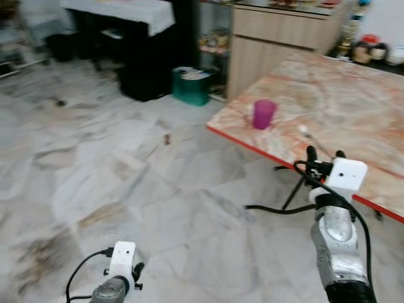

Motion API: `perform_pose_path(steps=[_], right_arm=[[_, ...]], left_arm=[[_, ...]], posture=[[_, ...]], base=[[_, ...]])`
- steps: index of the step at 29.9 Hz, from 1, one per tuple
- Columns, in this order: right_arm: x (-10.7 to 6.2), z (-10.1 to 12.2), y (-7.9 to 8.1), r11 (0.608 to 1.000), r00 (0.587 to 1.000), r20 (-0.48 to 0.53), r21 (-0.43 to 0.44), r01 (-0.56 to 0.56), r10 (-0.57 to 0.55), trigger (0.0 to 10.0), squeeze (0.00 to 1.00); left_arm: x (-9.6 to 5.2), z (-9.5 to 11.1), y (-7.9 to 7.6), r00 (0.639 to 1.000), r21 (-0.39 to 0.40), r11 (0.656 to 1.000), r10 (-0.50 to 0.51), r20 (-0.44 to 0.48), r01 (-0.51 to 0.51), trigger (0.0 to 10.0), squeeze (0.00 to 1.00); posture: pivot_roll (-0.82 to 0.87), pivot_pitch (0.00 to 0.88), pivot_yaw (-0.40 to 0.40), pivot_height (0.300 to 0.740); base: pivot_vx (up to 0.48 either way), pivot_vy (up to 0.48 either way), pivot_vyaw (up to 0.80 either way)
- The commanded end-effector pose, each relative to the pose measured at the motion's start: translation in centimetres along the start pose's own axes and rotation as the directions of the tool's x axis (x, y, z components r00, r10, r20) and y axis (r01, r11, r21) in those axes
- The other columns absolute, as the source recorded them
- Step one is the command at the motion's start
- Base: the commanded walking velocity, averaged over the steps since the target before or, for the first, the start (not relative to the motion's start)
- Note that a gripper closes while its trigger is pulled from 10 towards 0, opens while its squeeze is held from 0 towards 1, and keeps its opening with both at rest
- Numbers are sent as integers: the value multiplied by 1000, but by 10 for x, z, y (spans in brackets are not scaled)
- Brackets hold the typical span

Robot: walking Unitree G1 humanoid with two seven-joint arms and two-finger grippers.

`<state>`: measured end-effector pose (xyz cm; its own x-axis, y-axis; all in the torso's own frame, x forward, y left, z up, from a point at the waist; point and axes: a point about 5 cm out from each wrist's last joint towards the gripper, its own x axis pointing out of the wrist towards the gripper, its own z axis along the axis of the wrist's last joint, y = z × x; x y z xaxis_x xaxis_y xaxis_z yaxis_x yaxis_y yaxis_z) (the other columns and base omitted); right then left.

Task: Setting the table

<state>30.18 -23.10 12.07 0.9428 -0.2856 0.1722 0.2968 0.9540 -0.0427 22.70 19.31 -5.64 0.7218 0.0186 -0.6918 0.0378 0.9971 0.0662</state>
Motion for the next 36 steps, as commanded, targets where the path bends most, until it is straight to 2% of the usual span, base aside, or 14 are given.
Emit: perform_pose_path(steps=[1, 14, 24, 30, 36], right_arm=[[2, 4, 9, 1000, 1000, 11, 16, -22, 22, 10000, 0], [3, 6, 11, 999, 1000, 10, 27, -30, 29, 10000, 0], [5, 5, 11, 999, 999, 4, 30, -34, 34, 10000, 0], [6, 6, 12, 999, 999, 6, 31, -41, 41, 10000, 0], [6, 7, 12, 999, 999, 9, 26, -47, 46, 10000, 0]], left_arm=[[-1, -3, 5, 1000, 18, 1000, 12, -16, -12, 10000, 0], [-1, -3, 5, 1000, 14, 1000, 18, -16, -18, 10000, 0], [-1, -4, 3, 1000, 16, 1000, 18, -19, -18, 10000, 0], [-1, -5, 3, 999, 48, 999, 20, -29, -19, 10000, 0], [-1, -7, 3, 999, 54, 998, 22, -33, -20, 10000, 0]], posture=[[50, 0, -34, 740], [53, 0, -41, 740], [58, 0, -47, 740], [58, 0, -48, 740], [60, 0, -52, 740]], base=[[0, 0, 800], [0, 0, 774], [0, 0, 0], [0, 0, 0], [0, -276, 0]])
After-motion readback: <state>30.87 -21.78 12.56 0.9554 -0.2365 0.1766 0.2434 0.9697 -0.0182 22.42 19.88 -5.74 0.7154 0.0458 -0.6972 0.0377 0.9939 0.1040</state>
